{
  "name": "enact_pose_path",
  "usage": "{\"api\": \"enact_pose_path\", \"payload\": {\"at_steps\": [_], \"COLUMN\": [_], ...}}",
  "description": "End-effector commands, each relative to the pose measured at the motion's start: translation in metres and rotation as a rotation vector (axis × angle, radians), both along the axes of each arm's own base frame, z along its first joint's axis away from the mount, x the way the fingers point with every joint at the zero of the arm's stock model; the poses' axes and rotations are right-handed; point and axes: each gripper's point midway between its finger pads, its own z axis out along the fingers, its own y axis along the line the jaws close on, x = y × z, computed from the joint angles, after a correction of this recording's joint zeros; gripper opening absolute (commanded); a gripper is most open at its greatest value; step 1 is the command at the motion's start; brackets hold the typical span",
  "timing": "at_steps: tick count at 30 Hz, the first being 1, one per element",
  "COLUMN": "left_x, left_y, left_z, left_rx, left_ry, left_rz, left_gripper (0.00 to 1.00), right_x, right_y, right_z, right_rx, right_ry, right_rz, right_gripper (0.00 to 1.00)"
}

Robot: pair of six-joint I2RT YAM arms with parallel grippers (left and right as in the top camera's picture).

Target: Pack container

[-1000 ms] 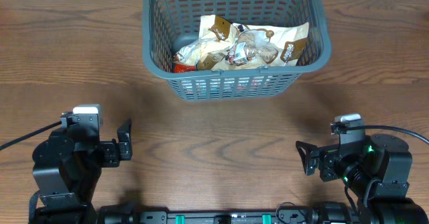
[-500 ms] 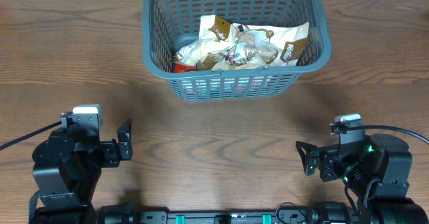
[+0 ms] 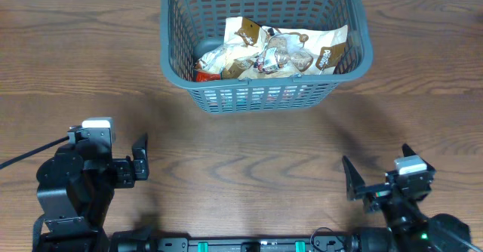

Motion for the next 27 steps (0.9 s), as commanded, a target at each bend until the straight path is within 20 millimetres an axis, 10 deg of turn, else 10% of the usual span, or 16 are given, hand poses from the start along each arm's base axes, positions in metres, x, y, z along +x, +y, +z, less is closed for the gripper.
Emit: {"api": "enact_pose_path", "payload": {"at_steps": [1, 11, 27], "left_x": [0.001, 0.001, 0.001], "left_y": [0.001, 0.001, 0.001], "left_z": [-0.003, -0.003, -0.003], "left_rx": [0.000, 0.000, 0.000], "left_ry": [0.007, 0.007, 0.007], "left_rz": [0.010, 0.010, 0.010], "left_gripper": [0.99, 0.98, 0.98], "right_x": [0.015, 0.055, 0.059], "right_y": [0.002, -0.009, -0.032], "right_z": [-0.033, -0.058, -0.122], "right_rx": [-0.014, -0.028, 0.016], "right_ry": [-0.006, -0.169, -0.012], "right_rz": [0.016, -0.063, -0.208], "right_gripper": [0.99, 0.99, 0.99]}}
